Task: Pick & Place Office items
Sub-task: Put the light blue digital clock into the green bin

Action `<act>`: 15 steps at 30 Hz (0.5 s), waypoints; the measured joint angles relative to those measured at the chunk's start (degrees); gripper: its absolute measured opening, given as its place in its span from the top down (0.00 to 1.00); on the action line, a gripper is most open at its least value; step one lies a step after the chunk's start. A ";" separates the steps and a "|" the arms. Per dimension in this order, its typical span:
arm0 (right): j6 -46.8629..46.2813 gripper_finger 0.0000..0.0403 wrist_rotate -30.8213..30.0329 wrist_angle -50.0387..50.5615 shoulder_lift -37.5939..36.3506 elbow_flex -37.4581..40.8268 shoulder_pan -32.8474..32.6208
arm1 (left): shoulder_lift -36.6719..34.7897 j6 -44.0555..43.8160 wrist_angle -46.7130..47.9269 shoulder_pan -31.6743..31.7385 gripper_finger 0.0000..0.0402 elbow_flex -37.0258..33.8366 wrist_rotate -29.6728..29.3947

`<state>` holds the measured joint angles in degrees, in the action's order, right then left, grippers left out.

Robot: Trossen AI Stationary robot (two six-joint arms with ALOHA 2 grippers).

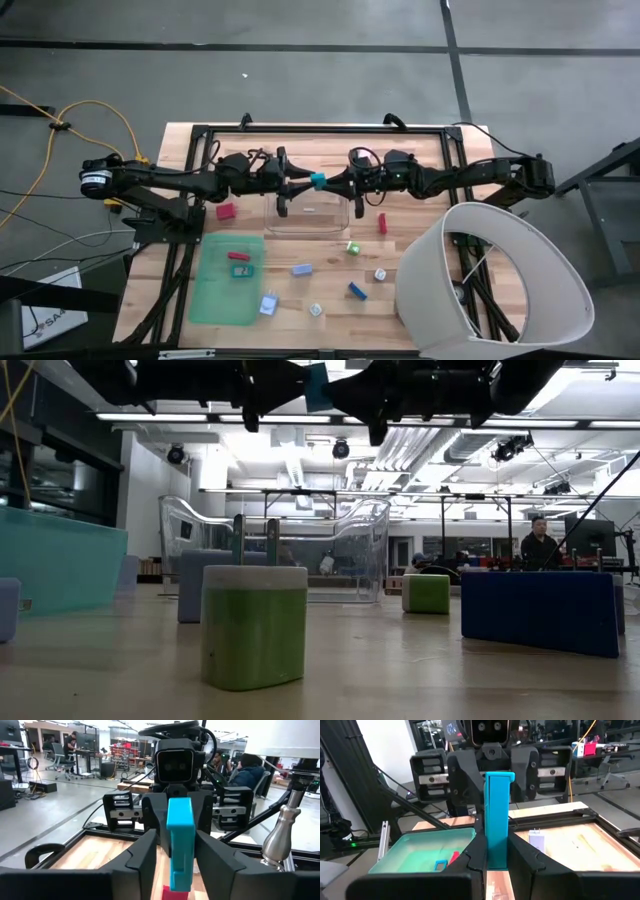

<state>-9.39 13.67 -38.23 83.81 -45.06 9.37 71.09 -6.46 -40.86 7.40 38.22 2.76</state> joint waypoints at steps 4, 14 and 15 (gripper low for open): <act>0.00 0.90 -0.02 0.74 0.00 0.00 0.02 | 0.00 0.00 0.04 -0.02 0.78 0.00 0.03; 0.42 0.90 0.00 0.71 0.00 0.00 0.02 | 0.00 -0.26 0.00 -0.04 0.88 0.00 0.19; 0.41 0.90 0.00 0.71 0.00 0.00 0.02 | 0.00 -0.26 -0.02 -0.04 0.88 0.00 0.17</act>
<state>-8.98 13.67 -37.52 83.81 -45.06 9.39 71.09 -6.72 -40.88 7.35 38.22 2.94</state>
